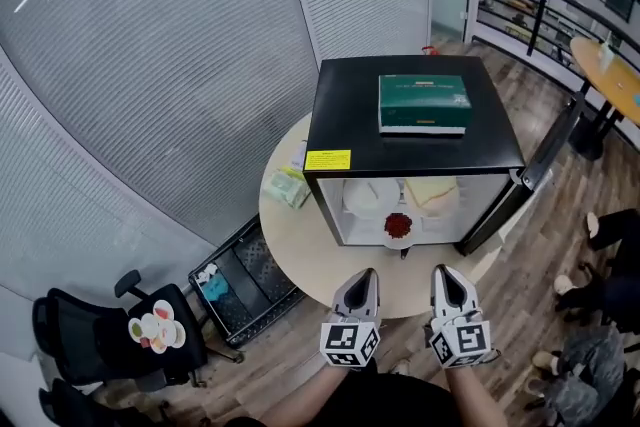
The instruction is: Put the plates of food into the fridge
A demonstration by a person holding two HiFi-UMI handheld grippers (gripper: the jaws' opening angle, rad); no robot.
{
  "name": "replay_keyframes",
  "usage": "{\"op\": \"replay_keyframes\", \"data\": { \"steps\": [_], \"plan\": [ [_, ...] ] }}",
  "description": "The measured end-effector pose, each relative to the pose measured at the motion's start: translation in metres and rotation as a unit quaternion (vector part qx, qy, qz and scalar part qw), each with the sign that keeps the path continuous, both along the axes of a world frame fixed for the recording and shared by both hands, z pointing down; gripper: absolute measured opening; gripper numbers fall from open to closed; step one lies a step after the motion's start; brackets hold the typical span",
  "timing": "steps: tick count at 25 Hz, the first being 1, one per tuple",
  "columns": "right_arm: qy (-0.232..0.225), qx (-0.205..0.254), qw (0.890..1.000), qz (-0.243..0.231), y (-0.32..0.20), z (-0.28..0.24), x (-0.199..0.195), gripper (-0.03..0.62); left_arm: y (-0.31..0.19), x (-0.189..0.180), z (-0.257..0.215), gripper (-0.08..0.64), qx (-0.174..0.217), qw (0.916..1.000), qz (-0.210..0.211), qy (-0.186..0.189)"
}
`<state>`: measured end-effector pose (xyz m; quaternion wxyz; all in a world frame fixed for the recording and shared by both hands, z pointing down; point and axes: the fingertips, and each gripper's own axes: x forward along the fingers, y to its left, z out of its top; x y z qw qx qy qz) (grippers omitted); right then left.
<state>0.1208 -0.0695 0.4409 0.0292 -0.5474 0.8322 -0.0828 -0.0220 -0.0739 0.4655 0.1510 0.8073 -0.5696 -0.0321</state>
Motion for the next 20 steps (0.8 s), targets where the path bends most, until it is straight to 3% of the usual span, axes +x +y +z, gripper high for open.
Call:
{"op": "replay_keyframes", "data": {
  "steps": [2,8,20],
  "plan": [
    [0.007,0.007,1.0,0.007,0.013,0.002,0.002,0.014,0.01,0.001,-0.008,0.003,0.013,0.9999,0.0,-0.009],
    [-0.016,-0.048,0.999,-0.002,0.037,0.036,0.006,0.008,0.028,0.009,0.0,0.003,0.007,0.9999,0.006,-0.012],
    [-0.021,-0.028,0.999,0.006,0.039,0.017,0.012,0.006,0.042,0.015,-0.012,0.003,0.022,0.9995,0.015,-0.014]
  ]
}}
